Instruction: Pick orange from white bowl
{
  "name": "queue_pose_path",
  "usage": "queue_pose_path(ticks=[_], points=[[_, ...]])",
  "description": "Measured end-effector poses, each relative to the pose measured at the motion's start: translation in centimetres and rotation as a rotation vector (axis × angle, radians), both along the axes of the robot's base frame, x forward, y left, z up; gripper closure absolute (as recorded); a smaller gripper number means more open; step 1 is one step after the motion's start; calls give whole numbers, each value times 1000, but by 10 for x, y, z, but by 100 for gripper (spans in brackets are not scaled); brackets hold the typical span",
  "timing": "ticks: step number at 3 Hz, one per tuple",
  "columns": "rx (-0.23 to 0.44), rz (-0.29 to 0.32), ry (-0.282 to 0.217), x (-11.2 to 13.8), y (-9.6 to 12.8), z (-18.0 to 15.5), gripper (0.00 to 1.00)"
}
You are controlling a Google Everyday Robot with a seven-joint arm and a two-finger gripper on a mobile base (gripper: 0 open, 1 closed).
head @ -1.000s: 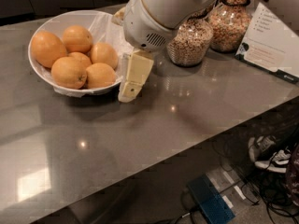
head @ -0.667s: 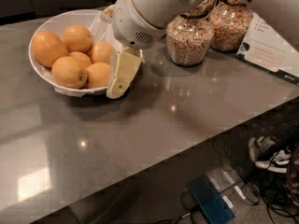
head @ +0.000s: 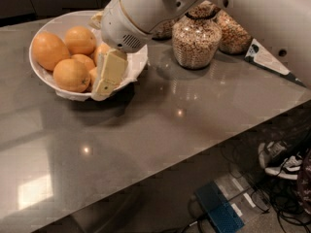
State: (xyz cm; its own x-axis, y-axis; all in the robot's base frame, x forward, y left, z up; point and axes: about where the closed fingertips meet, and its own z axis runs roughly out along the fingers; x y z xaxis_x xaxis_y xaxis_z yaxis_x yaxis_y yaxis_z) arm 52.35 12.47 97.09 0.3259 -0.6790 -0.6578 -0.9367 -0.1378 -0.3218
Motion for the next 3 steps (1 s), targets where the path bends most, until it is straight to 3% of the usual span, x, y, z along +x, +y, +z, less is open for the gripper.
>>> queue_pose_path(ticks=[2, 3], points=[[14, -4, 3, 0, 0, -1, 0], [51, -2, 18, 16, 9, -14, 0]])
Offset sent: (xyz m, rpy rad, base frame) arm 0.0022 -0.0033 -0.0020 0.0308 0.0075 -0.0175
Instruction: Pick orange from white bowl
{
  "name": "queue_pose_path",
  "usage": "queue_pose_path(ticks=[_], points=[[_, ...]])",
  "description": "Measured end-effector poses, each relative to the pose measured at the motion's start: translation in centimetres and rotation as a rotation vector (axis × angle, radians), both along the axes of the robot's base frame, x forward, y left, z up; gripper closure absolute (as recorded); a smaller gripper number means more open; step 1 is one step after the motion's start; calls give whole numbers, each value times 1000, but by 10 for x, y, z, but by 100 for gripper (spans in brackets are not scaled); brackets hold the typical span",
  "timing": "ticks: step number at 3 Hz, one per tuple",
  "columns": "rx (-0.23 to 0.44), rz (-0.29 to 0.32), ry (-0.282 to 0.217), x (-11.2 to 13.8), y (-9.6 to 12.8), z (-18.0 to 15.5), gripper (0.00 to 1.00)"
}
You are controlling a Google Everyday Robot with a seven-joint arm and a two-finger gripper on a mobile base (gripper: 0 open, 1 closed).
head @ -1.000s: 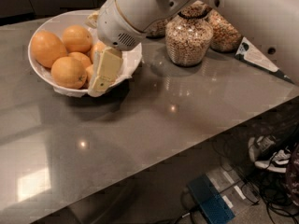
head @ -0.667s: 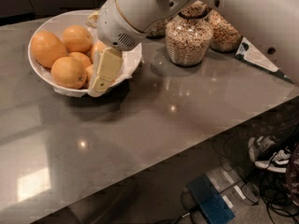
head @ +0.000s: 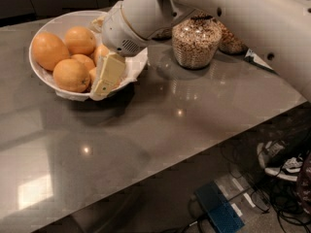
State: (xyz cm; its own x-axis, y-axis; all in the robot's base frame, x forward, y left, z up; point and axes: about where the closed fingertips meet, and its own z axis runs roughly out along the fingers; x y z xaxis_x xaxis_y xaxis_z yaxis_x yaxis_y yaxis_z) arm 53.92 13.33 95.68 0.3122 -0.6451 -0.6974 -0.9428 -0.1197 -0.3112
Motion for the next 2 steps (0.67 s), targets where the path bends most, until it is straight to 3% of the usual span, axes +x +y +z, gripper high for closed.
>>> queue_pose_path(ticks=[1, 2], points=[[6, 4, 4, -1, 2, -1, 0], [21, 22, -5, 9, 11, -3, 7]])
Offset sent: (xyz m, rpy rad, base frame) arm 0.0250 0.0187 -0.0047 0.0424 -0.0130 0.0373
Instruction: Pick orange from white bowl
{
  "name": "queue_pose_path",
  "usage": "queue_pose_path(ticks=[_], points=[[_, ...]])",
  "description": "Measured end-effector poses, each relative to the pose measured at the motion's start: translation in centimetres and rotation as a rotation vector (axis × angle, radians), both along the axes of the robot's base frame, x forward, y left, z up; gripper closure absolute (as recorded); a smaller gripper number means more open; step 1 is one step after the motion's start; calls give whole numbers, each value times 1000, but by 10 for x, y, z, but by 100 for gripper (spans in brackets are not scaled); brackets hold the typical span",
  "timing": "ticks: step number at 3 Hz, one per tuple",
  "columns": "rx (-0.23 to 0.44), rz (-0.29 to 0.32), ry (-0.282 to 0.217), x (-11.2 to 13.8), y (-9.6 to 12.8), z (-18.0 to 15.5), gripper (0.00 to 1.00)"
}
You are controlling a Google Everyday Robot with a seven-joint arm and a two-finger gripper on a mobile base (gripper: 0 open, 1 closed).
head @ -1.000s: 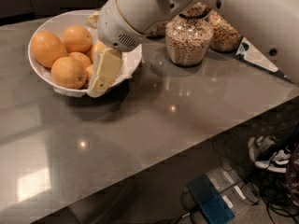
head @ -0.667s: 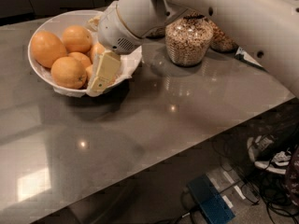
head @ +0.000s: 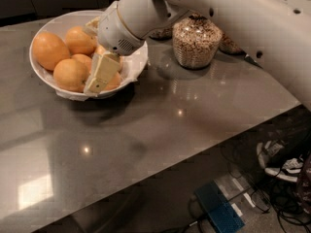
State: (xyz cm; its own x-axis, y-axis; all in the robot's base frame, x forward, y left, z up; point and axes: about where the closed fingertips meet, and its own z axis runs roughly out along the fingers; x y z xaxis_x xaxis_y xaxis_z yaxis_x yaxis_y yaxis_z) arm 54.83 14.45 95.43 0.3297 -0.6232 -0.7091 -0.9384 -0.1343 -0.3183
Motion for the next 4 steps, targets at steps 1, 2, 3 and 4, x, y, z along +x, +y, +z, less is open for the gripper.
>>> queue_pose_path(ticks=[1, 2, 3, 4], points=[[6, 23, -10, 12, 10, 0, 14], [5, 37, -16, 21, 17, 1, 14], [-2, 62, -11, 23, 23, -2, 21], [-10, 77, -1, 24, 25, -7, 38]])
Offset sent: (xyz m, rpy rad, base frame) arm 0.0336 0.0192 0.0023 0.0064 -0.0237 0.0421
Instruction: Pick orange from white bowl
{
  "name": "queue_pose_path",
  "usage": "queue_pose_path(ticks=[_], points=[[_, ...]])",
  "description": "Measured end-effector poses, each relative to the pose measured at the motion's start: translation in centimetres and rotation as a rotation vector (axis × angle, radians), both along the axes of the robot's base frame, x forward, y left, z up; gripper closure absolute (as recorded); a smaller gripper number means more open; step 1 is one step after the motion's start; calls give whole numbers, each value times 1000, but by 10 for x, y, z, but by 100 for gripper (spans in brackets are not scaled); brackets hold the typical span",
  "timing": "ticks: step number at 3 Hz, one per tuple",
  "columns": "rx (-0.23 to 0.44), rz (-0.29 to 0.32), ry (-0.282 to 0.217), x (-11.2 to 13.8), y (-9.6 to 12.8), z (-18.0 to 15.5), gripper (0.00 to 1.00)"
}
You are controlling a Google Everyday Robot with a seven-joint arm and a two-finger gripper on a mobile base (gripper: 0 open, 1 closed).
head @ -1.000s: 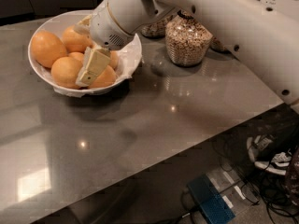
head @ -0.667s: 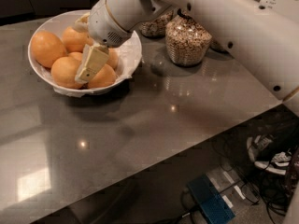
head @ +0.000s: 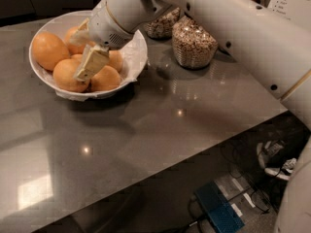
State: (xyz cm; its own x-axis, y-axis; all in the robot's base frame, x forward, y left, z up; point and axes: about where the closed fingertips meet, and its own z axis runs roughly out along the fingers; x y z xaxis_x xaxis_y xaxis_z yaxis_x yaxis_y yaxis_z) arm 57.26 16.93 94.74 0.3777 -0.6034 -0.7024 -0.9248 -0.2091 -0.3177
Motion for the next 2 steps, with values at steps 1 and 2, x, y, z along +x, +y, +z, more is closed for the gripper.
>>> queue_pose_path(ticks=[1, 2], points=[[-6, 15, 20, 1, 2, -8, 35], [-12, 46, 42, -3, 9, -15, 31]])
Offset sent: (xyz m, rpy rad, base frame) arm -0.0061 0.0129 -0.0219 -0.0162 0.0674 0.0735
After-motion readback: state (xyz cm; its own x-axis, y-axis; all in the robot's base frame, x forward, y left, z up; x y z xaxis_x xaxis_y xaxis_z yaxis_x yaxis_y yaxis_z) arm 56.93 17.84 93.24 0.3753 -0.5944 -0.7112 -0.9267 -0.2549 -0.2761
